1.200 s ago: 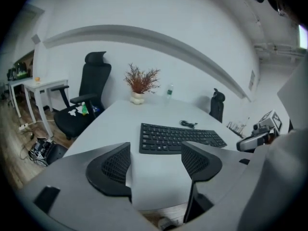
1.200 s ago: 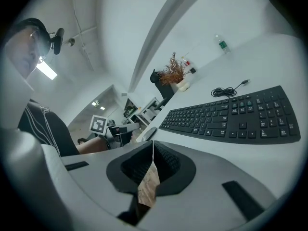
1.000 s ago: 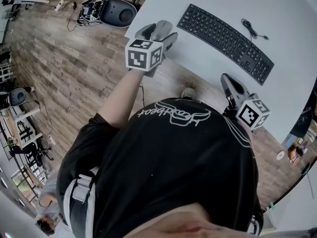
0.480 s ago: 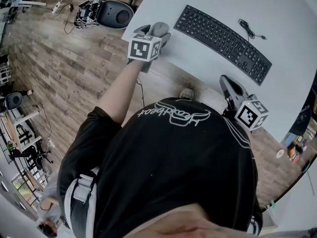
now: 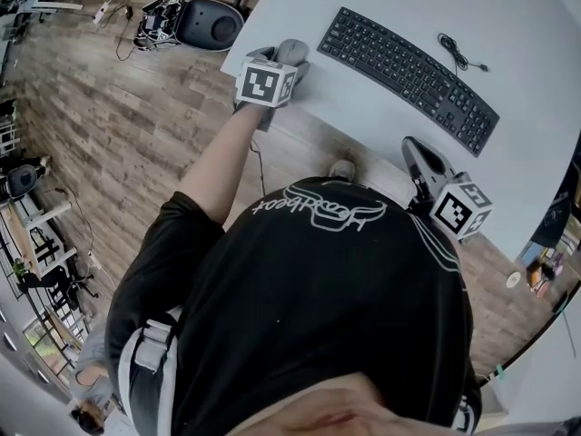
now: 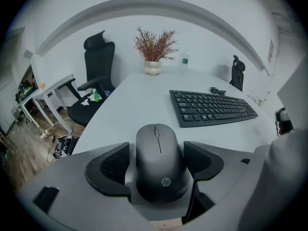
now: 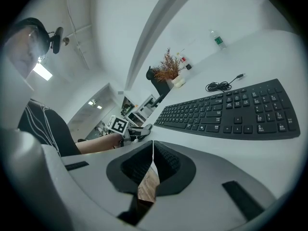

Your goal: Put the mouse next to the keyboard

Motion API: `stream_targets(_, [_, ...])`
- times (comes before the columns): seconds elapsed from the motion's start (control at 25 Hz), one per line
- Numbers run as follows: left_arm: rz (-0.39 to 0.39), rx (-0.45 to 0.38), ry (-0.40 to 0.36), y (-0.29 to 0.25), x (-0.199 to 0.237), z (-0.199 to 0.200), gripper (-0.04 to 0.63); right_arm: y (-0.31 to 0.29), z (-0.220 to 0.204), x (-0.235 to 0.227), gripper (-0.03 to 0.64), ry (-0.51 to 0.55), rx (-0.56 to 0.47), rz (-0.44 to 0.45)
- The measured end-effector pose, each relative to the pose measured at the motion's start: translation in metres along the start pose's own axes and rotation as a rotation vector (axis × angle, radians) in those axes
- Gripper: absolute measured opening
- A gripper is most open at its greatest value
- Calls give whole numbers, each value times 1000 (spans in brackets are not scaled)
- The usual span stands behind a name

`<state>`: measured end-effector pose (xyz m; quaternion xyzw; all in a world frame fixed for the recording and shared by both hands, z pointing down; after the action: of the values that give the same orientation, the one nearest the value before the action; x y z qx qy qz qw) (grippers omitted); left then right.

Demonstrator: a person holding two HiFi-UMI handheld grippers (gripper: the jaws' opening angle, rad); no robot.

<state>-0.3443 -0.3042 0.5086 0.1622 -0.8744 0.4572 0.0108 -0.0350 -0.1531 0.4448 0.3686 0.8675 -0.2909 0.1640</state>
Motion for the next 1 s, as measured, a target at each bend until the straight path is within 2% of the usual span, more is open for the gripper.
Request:
stream_targets(0.24, [11, 34, 8, -2, 0, 3, 356, -4, 2, -3, 11, -8, 2, 3])
stream_targets(0.44, [13, 30, 13, 1, 0, 5, 346, -6, 5, -3, 10, -5, 8, 8])
stream_targets(0.6, [10, 29, 13, 2, 0, 6, 309, -7, 5, -4, 11, -7, 15, 4])
stream_targets(1.0, [16, 19, 23, 2, 2, 4, 300, -9, 5, -2, 10, -7, 28, 7])
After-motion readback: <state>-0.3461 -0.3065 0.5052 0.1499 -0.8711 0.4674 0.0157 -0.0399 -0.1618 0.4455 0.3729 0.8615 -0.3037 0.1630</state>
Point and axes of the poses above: the fingertips, and each gripper's own axes: y backward along the fingers, x to its left, z out of its top, the point moved 6 cm from there along y, backward along the fingers, and after that the axes turned 12 degrees about y, right-handed, at the moved point
